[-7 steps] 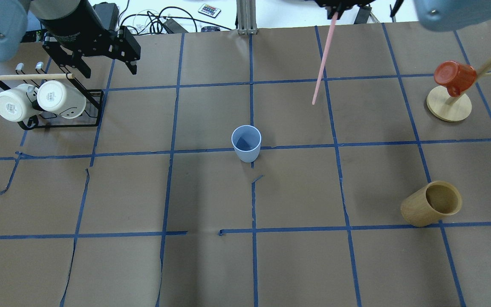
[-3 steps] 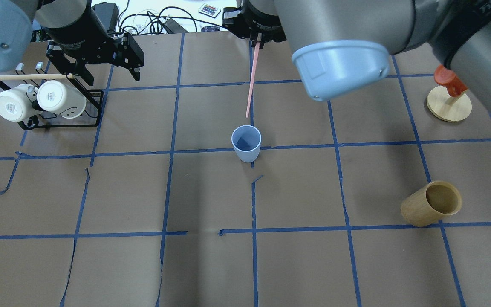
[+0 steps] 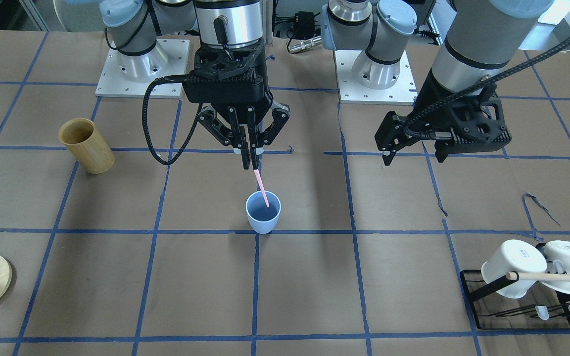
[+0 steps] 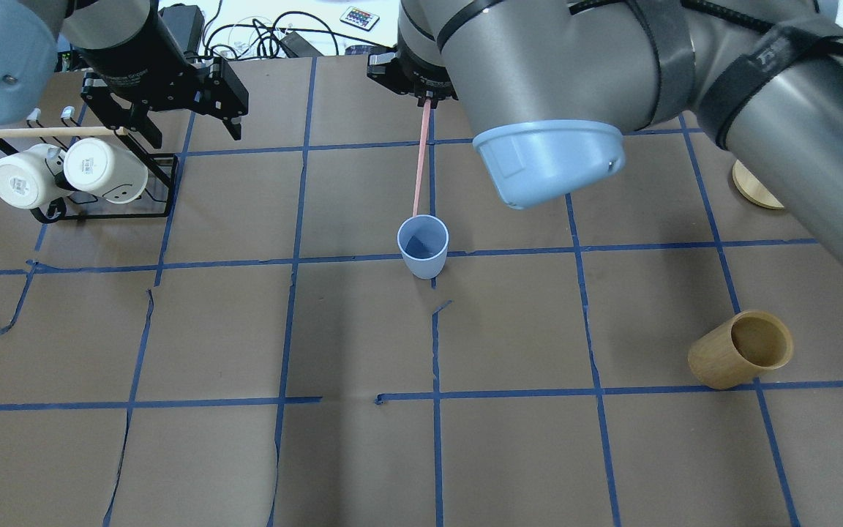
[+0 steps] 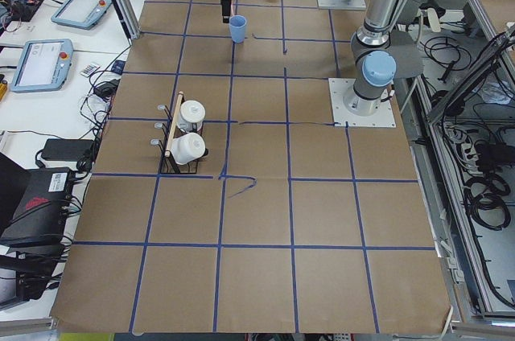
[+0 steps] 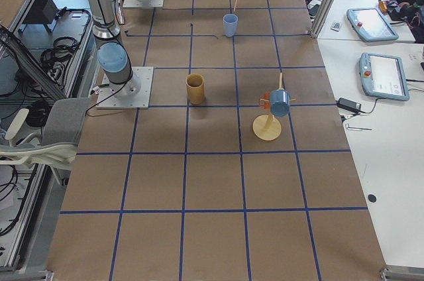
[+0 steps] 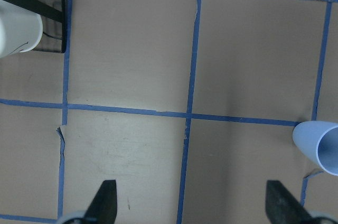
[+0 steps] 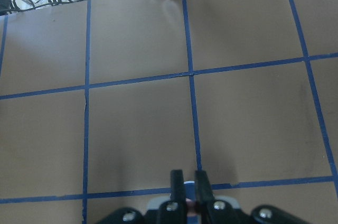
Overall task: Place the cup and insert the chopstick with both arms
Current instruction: 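Lower the pink straw into the blue cup with the right gripper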
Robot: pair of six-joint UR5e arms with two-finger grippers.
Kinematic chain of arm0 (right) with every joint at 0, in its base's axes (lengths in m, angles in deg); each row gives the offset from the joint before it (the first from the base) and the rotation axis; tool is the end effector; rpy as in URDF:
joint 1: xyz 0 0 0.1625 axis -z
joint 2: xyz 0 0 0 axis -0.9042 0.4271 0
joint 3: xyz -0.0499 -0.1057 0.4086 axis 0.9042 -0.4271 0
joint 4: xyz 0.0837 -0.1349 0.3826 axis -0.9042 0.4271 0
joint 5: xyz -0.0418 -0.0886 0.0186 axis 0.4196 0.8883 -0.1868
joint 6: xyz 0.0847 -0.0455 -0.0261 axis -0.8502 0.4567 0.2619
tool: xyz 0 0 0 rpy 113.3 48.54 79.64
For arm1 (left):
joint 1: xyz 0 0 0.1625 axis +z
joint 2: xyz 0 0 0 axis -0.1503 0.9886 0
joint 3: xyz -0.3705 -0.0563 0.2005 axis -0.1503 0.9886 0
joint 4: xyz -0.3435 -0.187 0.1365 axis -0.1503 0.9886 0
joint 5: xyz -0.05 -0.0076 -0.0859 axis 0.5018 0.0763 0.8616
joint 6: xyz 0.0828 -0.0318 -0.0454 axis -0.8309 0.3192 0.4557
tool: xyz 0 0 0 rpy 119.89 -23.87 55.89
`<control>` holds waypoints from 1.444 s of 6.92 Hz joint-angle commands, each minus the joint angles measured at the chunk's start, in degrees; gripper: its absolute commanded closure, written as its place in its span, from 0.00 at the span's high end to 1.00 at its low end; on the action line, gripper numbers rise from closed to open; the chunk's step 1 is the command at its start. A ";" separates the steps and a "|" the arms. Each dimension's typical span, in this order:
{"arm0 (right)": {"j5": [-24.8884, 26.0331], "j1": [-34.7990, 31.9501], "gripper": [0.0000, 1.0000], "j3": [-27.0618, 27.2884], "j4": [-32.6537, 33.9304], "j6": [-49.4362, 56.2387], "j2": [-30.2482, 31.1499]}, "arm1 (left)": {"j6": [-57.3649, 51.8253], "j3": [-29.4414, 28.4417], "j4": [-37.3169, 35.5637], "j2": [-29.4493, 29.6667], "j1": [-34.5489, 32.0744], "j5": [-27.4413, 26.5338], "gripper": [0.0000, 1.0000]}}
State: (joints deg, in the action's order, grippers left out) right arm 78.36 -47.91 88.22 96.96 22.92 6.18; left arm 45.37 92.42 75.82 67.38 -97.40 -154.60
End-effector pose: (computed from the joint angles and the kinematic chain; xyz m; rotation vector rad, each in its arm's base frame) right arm 0.3463 -0.5014 0.5025 0.1423 2.9386 -0.6496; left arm -0.1202 -0.5421 0.4918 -0.1379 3.1254 -0.1064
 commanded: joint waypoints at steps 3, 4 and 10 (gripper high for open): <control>2.77 -0.05 0.00 1.35 1.82 -0.91 -1.56 | 0.08 0.00 0.09 0.00 -0.01 0.03 1.00; 2.60 -0.05 0.00 1.44 1.91 -1.44 -1.56 | 0.16 0.00 0.18 0.00 -0.01 0.03 1.00; 2.33 -0.14 0.09 3.70 1.99 -2.94 -1.65 | 0.34 1.58 -0.17 -0.61 -0.01 0.12 1.00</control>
State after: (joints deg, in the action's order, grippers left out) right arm 80.59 -48.05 90.42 98.19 19.99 4.54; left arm 45.59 93.78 75.72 66.90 -97.41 -154.55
